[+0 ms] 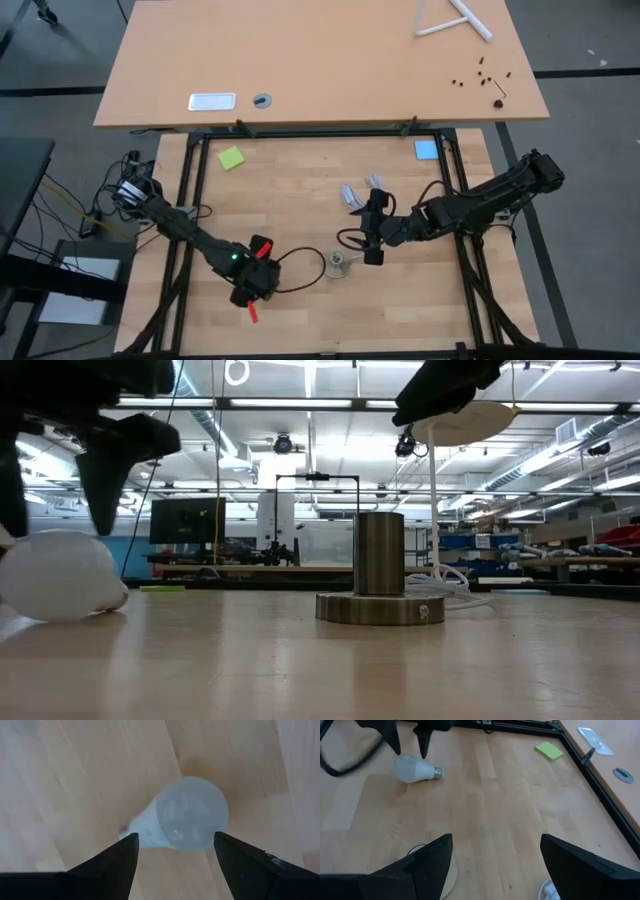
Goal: Screw lightbulb
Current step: Insert the lightbulb into the lamp
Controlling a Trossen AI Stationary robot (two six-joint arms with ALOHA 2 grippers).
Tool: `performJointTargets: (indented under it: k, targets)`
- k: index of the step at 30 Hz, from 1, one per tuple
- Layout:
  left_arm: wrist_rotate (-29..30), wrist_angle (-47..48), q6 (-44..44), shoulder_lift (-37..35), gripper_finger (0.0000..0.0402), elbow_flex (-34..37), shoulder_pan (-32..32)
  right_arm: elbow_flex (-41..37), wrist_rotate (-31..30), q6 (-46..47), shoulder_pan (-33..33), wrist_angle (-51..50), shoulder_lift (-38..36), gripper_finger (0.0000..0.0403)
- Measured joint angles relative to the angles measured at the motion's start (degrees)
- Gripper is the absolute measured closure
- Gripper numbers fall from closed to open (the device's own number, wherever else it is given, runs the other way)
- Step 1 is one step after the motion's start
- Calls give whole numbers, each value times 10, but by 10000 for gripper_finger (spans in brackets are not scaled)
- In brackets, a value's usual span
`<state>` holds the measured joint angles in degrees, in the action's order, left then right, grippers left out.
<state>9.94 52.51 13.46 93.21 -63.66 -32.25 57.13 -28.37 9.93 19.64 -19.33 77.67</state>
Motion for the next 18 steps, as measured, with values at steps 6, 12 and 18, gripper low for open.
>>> performJointTargets:
  k: [6,12,18]
  targets:
    - [49,-26,-17,0,136,0,0,-14,0,0,0,13,0,93]
    - [80,12,-28,0,136,-27,8,-14,0,-3,0,17,0,93]
    - [84,40,-32,0,136,-29,9,-14,0,-6,1,17,0,93]
